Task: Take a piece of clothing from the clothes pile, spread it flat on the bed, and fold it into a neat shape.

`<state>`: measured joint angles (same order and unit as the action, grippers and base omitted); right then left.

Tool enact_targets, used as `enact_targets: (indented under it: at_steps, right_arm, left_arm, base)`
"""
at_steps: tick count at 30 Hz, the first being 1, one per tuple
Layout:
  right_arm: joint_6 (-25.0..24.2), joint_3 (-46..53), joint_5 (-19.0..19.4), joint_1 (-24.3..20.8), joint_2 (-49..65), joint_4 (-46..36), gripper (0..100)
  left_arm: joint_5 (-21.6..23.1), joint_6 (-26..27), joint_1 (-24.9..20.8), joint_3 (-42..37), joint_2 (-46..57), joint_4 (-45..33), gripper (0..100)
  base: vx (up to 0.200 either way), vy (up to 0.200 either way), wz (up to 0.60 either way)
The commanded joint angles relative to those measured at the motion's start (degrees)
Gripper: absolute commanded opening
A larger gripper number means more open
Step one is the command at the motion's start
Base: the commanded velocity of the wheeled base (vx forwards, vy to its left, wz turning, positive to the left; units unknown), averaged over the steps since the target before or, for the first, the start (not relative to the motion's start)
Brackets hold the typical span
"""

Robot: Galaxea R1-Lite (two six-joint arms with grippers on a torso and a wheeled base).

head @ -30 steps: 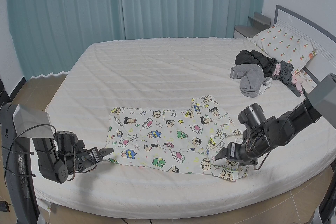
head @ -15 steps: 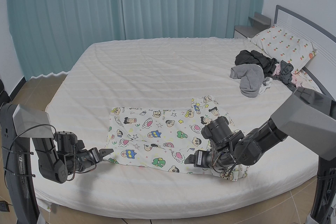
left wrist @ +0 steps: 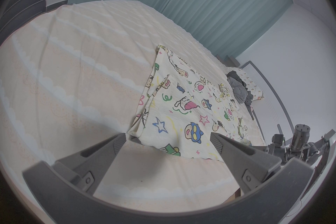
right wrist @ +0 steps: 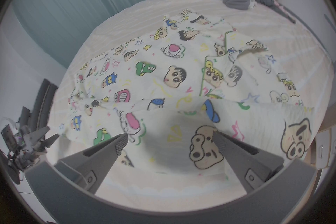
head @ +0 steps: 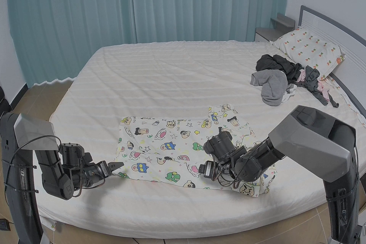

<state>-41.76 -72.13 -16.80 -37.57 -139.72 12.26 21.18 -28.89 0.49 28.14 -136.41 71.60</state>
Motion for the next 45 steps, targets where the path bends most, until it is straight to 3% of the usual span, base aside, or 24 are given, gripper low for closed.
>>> enact_targets:
  at_steps: [1,13,18,21,24,29,34,45]
  right_arm:
    - [0.9,1.56,-1.83,-0.4,1.82,0.92,100]
    - [8.45,4.81,-3.68,3.29,5.6,4.17,100]
    - [9.07,5.25,-3.68,4.44,5.16,4.26,100]
    - [8.19,7.0,-2.8,3.47,7.35,4.44,100]
    - [4.85,13.25,2.56,-0.92,12.36,4.44,100]
    - [0.98,15.97,4.23,-2.77,11.92,4.35,100]
    - [-0.07,15.62,4.41,-0.75,6.83,5.84,100]
    - [1.6,20.19,6.6,5.05,8.76,7.42,100]
  left_arm:
    - [0.01,-0.02,0.04,-0.01,-0.17,0.04,100]
    - [-0.08,0.06,0.04,-0.01,-0.17,0.04,100]
    - [-0.08,0.06,0.04,-0.01,-0.08,0.04,100]
    - [-0.08,0.06,0.04,-0.1,-0.17,0.04,100]
    - [0.01,0.06,0.04,-0.1,-0.17,0.04,100]
    - [-0.08,0.06,0.04,-0.1,-0.17,0.04,100]
    - [0.01,0.06,0.04,-0.19,-0.17,0.04,100]
    - [0.01,0.06,0.04,-0.27,-0.17,0.04,100]
  base:
    - [0.0,0.0,0.0]
    - [0.0,0.0,0.0]
    - [0.0,0.0,0.0]
    - [0.0,0.0,0.0]
    - [0.0,0.0,0.0]
    - [0.0,0.0,0.0]
    - [0.0,0.0,0.0]
    - [0.0,0.0,0.0]
